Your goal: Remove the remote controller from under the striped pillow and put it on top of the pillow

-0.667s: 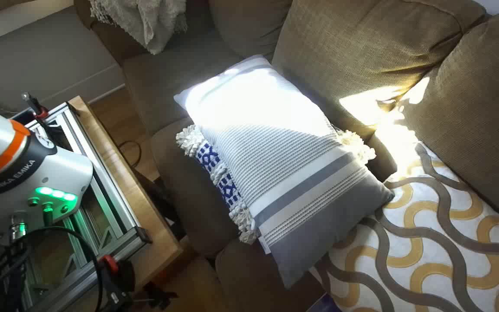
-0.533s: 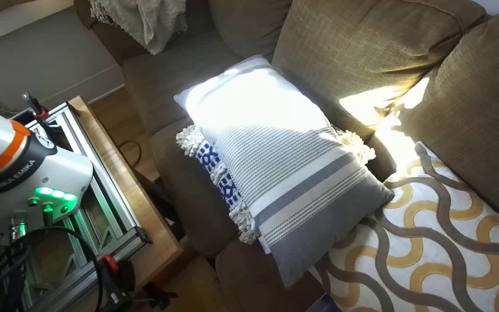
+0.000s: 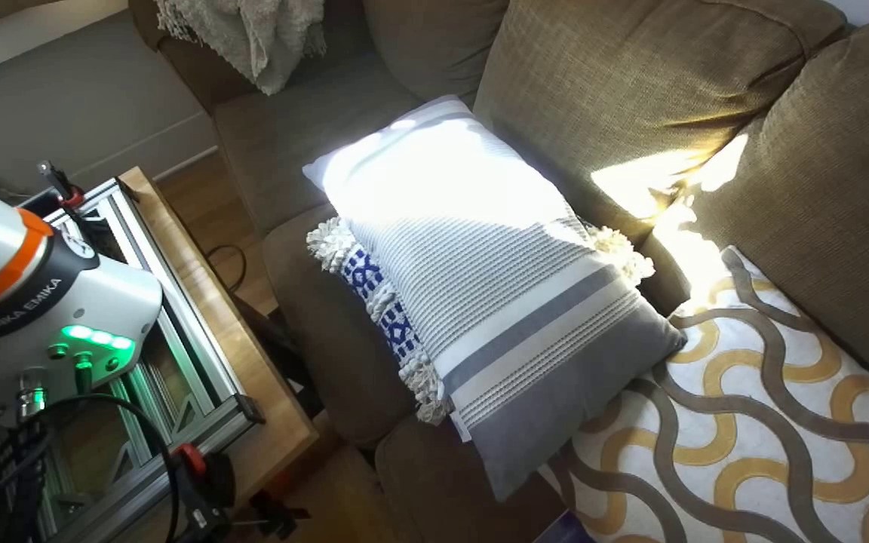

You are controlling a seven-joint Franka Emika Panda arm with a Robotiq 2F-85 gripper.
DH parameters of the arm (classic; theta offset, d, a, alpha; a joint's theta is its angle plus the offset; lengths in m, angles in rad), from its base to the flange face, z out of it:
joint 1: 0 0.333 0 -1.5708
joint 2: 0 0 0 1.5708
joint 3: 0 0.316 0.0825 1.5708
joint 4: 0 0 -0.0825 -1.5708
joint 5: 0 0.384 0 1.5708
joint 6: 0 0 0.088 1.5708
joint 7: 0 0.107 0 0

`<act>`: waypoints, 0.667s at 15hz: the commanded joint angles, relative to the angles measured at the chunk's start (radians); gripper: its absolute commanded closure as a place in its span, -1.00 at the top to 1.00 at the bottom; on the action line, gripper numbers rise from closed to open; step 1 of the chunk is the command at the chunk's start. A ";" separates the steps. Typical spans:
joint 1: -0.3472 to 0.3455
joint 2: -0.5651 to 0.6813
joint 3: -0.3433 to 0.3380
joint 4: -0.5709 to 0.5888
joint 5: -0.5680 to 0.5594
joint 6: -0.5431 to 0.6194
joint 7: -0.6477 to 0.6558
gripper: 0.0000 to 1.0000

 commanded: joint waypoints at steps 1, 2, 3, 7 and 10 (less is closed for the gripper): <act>0.003 0.000 -0.004 0.001 -0.004 -0.001 0.003 1.00; -0.025 0.002 -0.011 0.009 -0.023 0.004 0.004 1.00; -0.059 -0.009 -0.033 0.019 -0.046 0.006 -0.005 1.00; -0.163 -0.014 -0.167 0.068 -0.083 0.051 -0.082 1.00; -0.166 -0.007 -0.173 0.079 -0.077 0.042 -0.101 1.00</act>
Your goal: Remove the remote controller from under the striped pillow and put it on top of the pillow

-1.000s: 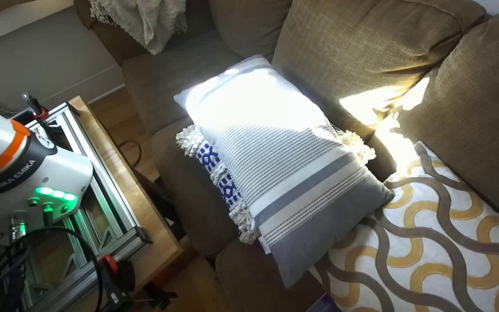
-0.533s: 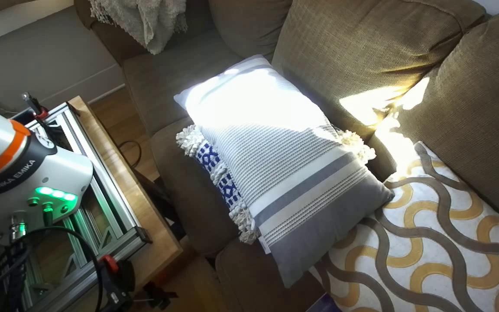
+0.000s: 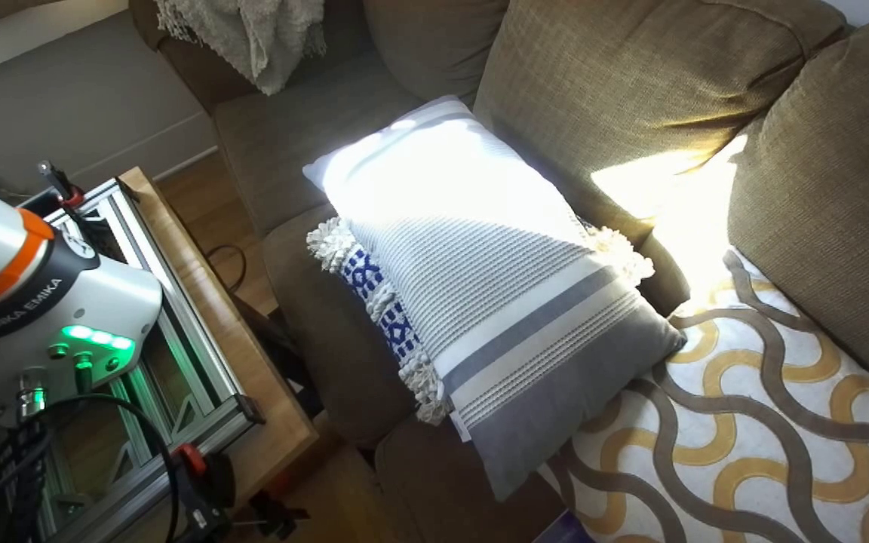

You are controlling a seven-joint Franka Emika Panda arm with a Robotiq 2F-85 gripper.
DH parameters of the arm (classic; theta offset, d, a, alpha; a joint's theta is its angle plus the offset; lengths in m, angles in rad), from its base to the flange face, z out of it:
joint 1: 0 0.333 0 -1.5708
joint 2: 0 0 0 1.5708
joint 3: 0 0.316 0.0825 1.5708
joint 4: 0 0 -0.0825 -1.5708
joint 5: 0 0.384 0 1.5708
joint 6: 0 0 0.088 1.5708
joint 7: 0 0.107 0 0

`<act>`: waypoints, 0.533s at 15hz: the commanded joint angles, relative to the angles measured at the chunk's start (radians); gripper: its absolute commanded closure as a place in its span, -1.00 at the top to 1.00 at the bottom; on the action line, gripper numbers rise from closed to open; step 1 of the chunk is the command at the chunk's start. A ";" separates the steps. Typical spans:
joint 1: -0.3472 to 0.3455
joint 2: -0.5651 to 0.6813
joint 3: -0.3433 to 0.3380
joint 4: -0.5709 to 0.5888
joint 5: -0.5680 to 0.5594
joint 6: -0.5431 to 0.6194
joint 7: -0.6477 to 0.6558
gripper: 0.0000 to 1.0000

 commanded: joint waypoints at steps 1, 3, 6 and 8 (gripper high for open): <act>0.001 0.002 -0.002 0.003 -0.002 -0.002 0.001 1.00; 0.007 0.006 0.012 0.002 -0.003 -0.002 0.007 1.00; 0.010 0.006 0.024 0.002 -0.004 -0.002 0.014 1.00; 0.010 0.006 0.024 0.002 -0.004 -0.002 0.014 1.00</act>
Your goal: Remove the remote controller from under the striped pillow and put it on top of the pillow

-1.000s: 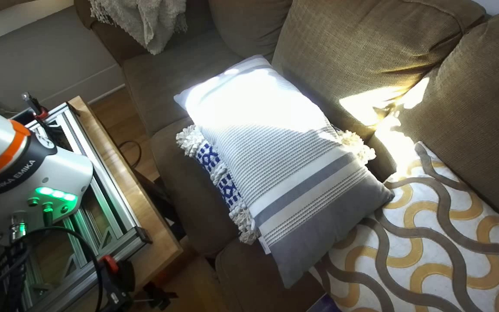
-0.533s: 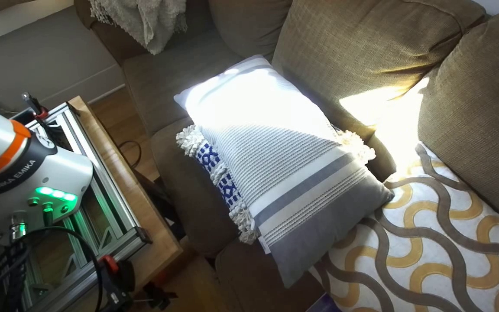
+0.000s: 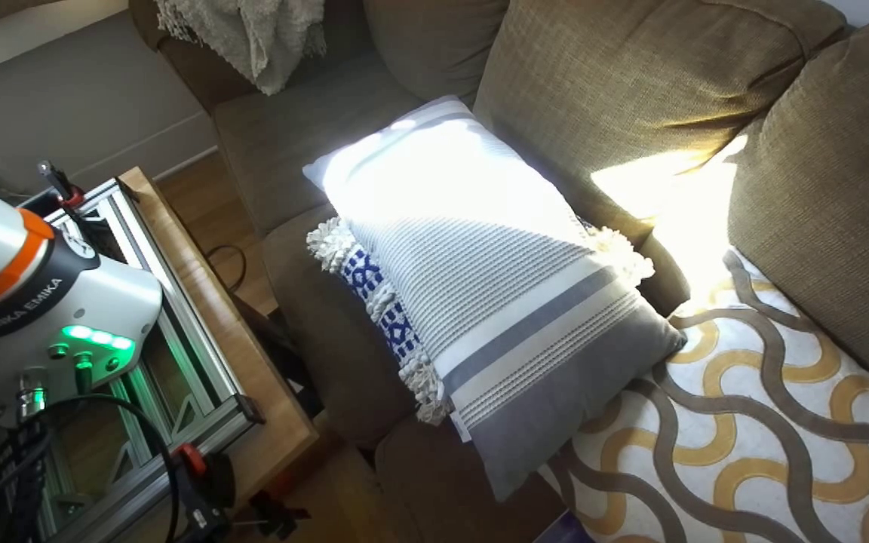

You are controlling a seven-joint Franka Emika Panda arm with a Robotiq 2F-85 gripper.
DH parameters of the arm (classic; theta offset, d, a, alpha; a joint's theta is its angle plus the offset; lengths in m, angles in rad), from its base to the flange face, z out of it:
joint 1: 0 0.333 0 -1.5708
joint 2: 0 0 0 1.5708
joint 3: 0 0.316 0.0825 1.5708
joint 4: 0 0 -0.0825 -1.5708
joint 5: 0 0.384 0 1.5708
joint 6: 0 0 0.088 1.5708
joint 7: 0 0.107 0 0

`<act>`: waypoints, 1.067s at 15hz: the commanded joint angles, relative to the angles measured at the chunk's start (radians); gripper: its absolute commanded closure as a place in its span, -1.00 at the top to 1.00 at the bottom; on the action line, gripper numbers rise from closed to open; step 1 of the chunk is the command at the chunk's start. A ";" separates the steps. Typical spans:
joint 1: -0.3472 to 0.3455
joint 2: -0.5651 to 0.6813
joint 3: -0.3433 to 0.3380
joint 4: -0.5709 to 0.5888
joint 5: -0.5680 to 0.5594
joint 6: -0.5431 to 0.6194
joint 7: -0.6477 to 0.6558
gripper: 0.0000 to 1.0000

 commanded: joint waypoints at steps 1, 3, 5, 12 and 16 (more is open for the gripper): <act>0.003 0.000 -0.003 0.002 -0.004 -0.002 0.003 1.00; 0.003 0.000 -0.003 0.002 -0.004 -0.002 0.003 1.00; 0.003 0.000 -0.003 0.002 -0.004 -0.002 0.003 1.00; -0.136 -0.036 -0.130 0.014 -0.038 0.003 -0.008 1.00; -0.256 0.016 -0.288 0.087 -0.056 0.013 -0.069 1.00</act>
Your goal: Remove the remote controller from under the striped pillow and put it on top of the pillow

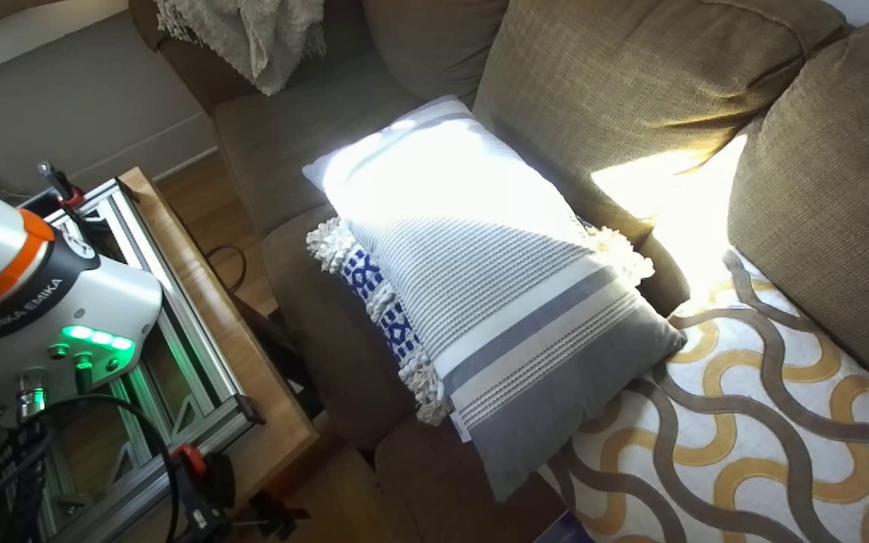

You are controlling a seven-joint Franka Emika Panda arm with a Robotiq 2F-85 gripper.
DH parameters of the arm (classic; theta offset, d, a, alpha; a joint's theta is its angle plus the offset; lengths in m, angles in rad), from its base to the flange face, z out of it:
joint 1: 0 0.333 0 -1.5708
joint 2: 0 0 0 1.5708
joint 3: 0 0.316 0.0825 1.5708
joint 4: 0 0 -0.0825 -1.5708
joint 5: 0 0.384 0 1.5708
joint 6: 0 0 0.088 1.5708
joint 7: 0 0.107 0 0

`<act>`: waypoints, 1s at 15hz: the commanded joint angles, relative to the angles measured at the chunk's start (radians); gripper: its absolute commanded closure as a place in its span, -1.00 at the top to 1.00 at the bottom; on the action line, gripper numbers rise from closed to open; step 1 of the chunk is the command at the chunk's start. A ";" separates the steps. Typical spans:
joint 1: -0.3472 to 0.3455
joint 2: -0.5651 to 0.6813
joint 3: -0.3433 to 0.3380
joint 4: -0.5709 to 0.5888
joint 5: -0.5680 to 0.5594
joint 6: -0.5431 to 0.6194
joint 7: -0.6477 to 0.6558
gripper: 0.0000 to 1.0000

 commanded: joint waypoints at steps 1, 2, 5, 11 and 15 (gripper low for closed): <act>-0.054 0.054 -0.121 0.070 0.000 -0.002 -0.075 1.00; -0.050 0.090 -0.159 0.098 0.009 0.008 -0.116 1.00; -0.014 0.182 -0.227 0.172 0.044 0.006 -0.193 1.00; -0.041 0.183 -0.200 0.170 0.040 -0.004 -0.182 1.00; -0.040 0.184 -0.200 0.172 0.040 -0.004 -0.182 1.00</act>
